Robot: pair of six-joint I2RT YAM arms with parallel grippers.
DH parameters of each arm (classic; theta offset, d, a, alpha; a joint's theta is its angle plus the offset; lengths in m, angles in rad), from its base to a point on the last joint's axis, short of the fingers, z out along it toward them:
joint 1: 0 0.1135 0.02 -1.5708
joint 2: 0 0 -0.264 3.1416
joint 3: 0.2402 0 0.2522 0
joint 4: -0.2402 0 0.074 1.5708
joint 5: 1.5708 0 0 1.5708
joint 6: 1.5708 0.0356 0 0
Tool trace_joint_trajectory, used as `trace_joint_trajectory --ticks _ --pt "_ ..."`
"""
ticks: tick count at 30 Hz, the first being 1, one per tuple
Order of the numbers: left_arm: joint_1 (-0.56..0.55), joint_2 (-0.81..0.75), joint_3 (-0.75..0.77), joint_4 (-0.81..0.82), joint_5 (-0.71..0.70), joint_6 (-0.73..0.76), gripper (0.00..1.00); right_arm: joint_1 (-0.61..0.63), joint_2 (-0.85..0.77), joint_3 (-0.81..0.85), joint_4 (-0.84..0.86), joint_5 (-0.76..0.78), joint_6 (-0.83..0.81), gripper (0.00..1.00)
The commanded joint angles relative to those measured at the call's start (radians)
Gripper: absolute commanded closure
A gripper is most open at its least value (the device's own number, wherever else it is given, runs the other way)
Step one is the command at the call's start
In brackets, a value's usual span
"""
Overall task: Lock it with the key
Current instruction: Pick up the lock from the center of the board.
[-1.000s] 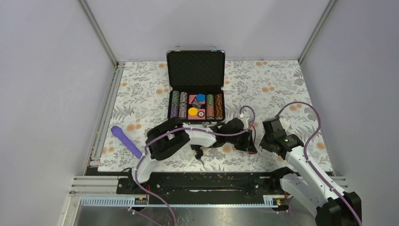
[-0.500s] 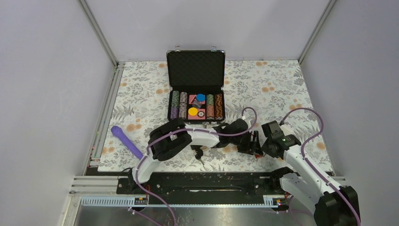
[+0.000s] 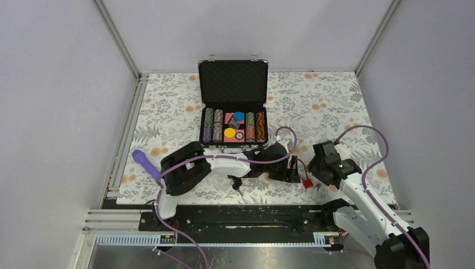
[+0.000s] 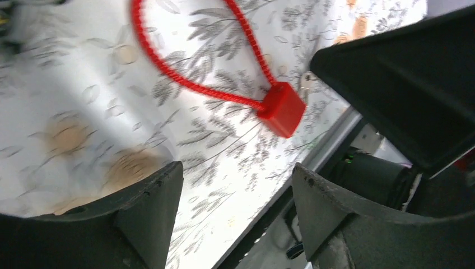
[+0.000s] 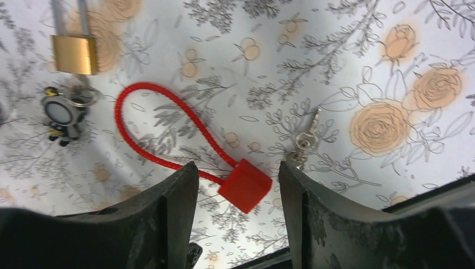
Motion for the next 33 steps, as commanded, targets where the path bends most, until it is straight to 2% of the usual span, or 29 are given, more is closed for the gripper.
trace_joint_trajectory --ticks 1,5,10,16,23,33 --pt "0.001 -0.151 -0.076 -0.024 -0.177 0.061 0.29 0.006 0.040 0.069 0.068 -0.022 0.001 0.38" --pt "0.013 -0.262 -0.178 -0.017 -0.281 0.076 0.29 0.007 0.159 0.133 0.178 -0.087 -0.002 0.38" --pt "0.022 -0.390 -0.258 -0.040 -0.394 0.110 0.27 0.019 0.388 0.273 0.244 -0.125 -0.028 0.37" --pt "0.061 -0.509 -0.359 -0.039 -0.463 0.103 0.25 0.064 0.624 0.445 0.181 -0.021 -0.003 0.32" --pt "0.114 -0.593 -0.458 0.003 -0.470 0.080 0.24 0.079 0.753 0.495 0.161 0.030 0.054 0.32" --pt "0.151 -0.642 -0.496 0.002 -0.455 0.093 0.23 0.095 0.893 0.578 0.153 0.056 0.058 0.35"
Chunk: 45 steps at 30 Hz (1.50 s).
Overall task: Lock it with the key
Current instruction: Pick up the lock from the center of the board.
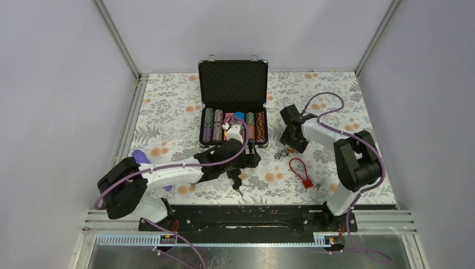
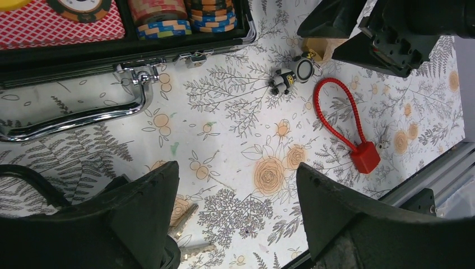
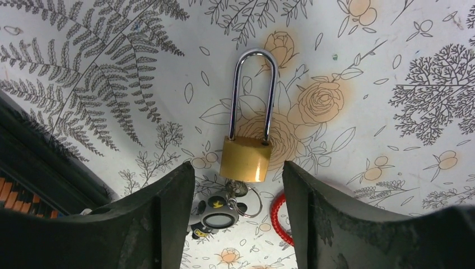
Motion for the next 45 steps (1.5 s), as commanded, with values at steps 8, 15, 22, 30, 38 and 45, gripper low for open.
trace_joint_trajectory --ticks 8,15,22,30,38,45 --pt "0.028 -0.064 -0.041 0.061 -0.004 -0.006 0.23 0.019 0.099 0.085 -0.074 0.110 0.055 0.44" --pt "0.031 -0.081 -0.047 0.055 -0.005 -0.006 0.23 0.021 0.115 0.080 -0.052 0.093 0.071 0.71" --pt "0.038 -0.093 -0.050 0.055 0.002 -0.004 0.22 0.023 -0.003 0.021 0.040 0.083 0.056 0.81" --pt "0.080 -0.122 -0.025 0.056 0.073 0.019 0.22 0.068 -0.285 -0.023 0.116 0.067 -0.051 0.81" --pt "0.206 -0.264 0.044 0.027 0.197 0.029 0.21 0.111 -0.527 -0.156 0.337 -0.085 -0.200 0.83" --pt "0.249 -0.297 0.187 -0.014 0.291 0.069 0.20 0.200 -0.665 -0.243 0.588 -0.225 -0.330 0.85"
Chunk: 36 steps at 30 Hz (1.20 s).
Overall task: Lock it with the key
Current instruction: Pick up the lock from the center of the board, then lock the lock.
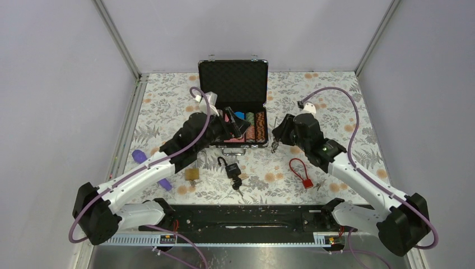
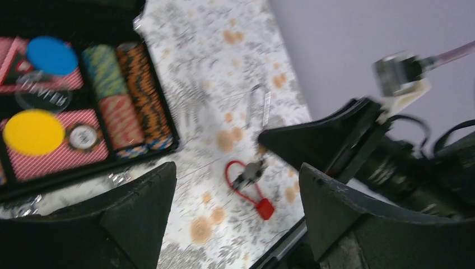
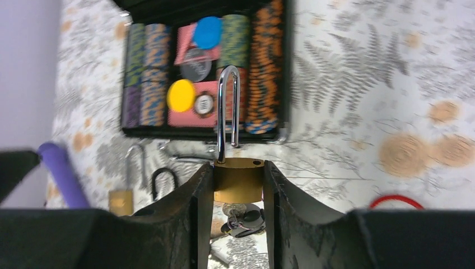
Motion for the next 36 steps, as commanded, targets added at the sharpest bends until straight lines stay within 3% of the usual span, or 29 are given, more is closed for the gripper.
trace_joint_trajectory --ticks 1,7,10,16,19,28,32,34,36 --pt "0.003 -0.001 0.134 -0.004 0.103 0.051 0.20 0.059 -0.091 -0.032 0.265 -0.128 -0.095 0.85" --pt "0.004 0.048 0.179 0.041 0.213 0.088 0.20 0.122 -0.133 -0.026 0.342 -0.215 -0.112 0.85" --pt "0.003 0.076 0.201 0.044 0.232 0.078 0.26 0.154 -0.122 -0.003 0.316 -0.229 -0.173 0.85" --pt "0.003 0.115 0.221 0.029 0.215 0.017 0.49 0.216 -0.096 0.023 0.273 -0.115 -0.232 0.86" --pt "0.002 0.126 0.216 0.023 0.209 0.006 0.65 0.239 -0.079 0.036 0.273 -0.093 -0.246 0.86" --pt "0.002 0.163 0.232 -0.029 0.190 0.019 0.74 0.281 -0.031 0.072 0.273 -0.069 -0.282 0.87" --pt "0.002 0.163 0.246 -0.049 0.178 0.071 1.00 0.284 -0.027 0.073 0.266 -0.082 -0.282 0.86" --pt "0.003 0.156 0.250 -0.049 0.194 0.118 1.00 0.284 -0.037 0.066 0.261 -0.089 -0.282 0.81" --pt "0.004 0.140 0.250 -0.037 0.223 0.175 1.00 0.284 -0.054 0.057 0.253 -0.110 -0.290 0.66"
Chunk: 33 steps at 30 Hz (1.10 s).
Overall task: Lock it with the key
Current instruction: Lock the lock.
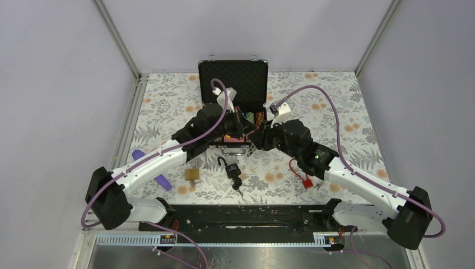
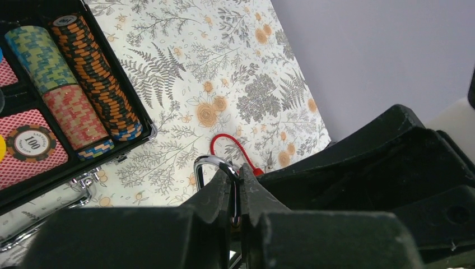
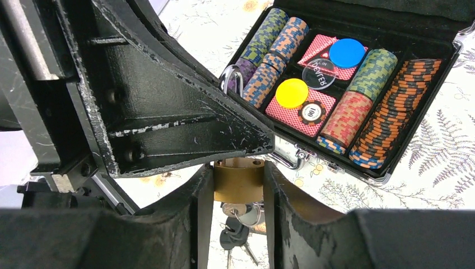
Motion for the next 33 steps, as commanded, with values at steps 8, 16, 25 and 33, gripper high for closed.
trace_joint_trajectory --ticks 8,16,25,33 --pt "0.057 -0.101 0.063 0.010 0.240 0.291 1.00 0.007 -0.193 -0.002 -0.034 -0.054 -0.137 0.13" --pt "0.109 -0.104 0.122 -0.081 0.704 0.443 1.00 -0.024 -0.257 0.123 -0.185 -0.324 -0.206 0.17" --pt "0.109 -0.180 0.129 -0.309 0.999 0.753 1.00 -0.033 -0.225 0.168 -0.080 -0.684 -0.341 0.20" --pt "0.109 -0.188 0.130 -0.374 1.107 0.822 1.00 -0.033 -0.100 0.202 0.075 -0.918 -0.321 0.30"
